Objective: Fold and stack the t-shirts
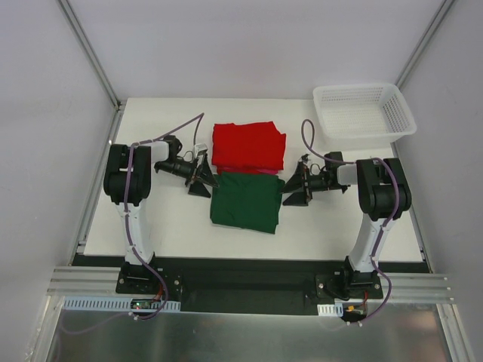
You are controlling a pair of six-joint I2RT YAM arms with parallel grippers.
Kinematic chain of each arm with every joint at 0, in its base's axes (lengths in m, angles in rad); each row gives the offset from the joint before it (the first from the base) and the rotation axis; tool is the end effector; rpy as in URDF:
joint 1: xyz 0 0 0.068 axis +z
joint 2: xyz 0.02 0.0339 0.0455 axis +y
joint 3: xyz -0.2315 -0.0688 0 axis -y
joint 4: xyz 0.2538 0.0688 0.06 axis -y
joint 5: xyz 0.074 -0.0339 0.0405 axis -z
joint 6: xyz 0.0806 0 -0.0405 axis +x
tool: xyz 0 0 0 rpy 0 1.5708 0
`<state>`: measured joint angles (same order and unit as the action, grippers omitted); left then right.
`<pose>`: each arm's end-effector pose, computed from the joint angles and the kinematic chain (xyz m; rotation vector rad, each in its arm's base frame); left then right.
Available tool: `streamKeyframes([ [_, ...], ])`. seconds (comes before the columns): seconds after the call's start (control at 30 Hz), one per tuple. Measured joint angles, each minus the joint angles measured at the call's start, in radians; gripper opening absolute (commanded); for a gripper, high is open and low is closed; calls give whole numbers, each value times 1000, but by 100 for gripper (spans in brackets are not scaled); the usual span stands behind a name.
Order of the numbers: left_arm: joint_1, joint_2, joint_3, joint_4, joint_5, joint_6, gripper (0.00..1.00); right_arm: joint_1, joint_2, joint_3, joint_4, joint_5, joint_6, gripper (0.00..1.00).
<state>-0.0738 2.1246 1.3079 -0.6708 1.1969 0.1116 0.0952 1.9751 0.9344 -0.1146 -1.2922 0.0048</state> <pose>0.3613 -0.1019 0.0634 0.3048 2.5041 -1.7171 0.3211 0.1085 0.0497 -0.4617 2.2450 1.7286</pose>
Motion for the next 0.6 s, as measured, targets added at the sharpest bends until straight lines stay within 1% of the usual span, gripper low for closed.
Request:
streamKeyframes([
  [0.3,-18,25,24,-16,18,4,100,4,0,-4,34,16,35,100],
  [0.6,-24,47,48,-21,35,3,99,47,0,-4,97,45,105,100],
])
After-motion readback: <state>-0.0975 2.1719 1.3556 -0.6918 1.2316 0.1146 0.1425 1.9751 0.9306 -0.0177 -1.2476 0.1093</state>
